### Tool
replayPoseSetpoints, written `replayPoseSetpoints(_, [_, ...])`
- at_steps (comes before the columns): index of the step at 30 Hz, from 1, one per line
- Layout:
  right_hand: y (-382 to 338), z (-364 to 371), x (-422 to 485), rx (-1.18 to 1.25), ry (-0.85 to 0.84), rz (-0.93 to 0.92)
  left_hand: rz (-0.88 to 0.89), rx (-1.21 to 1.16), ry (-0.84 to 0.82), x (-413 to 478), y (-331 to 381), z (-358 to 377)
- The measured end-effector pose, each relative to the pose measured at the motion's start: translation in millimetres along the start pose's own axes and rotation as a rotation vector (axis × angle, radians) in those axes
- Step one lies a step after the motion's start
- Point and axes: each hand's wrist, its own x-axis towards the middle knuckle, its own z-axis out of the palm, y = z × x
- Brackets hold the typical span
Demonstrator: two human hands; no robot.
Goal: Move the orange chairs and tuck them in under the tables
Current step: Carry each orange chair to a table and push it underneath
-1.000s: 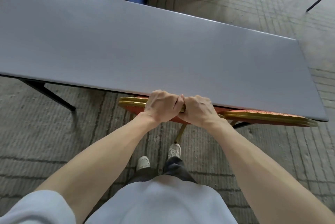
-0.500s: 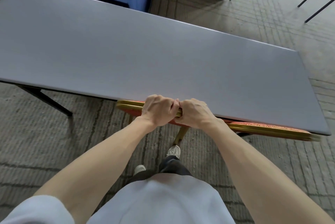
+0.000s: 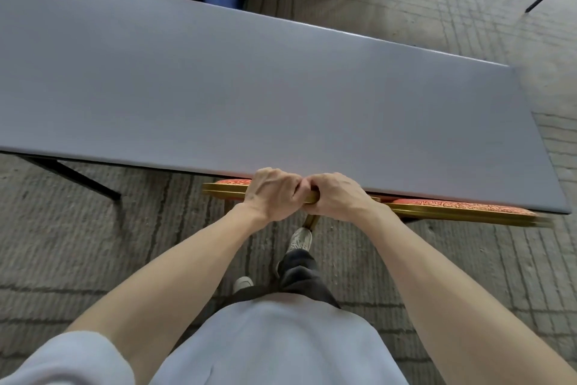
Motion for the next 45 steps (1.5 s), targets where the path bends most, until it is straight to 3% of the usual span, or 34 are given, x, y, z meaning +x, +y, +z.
replayPoseSetpoints(6, [7, -28, -6, 0.478, -0.183, 0.117, -0.101, -0.103, -0.241, 12, -2, -13])
replayPoseSetpoints(10, [11, -38, 3, 0.312, -0.299, 0.080, -0.156, -0.077, -0.349, 20, 1, -22])
replayPoseSetpoints(14, [3, -44, 11, 0.174, -0.335, 0.041, -0.184, -0.038, -0.321, 19, 5, -21])
replayPoseSetpoints(21, [4, -47, 20, 0.172, -0.378, 0.000, -0.243, -0.028, -0.282, 14, 8, -22])
replayPoseSetpoints(29, [11, -52, 29, 0.275, -0.358, 0.002, -0.281, -0.076, -0.298, 13, 4, -35])
replayPoseSetpoints(33, [-4, -64, 49, 0.363, -0.275, -0.073, -0.409, -0.204, -0.198, 10, -6, -57])
replayPoseSetpoints(39, [-71, -65, 83, 0.414, -0.242, -0.241, -0.574, -0.207, -0.100, -23, -47, -116])
replayPoseSetpoints(45, [-193, -54, 110, 0.404, -0.261, -0.383, -0.777, -0.175, 0.027, -90, -113, -189])
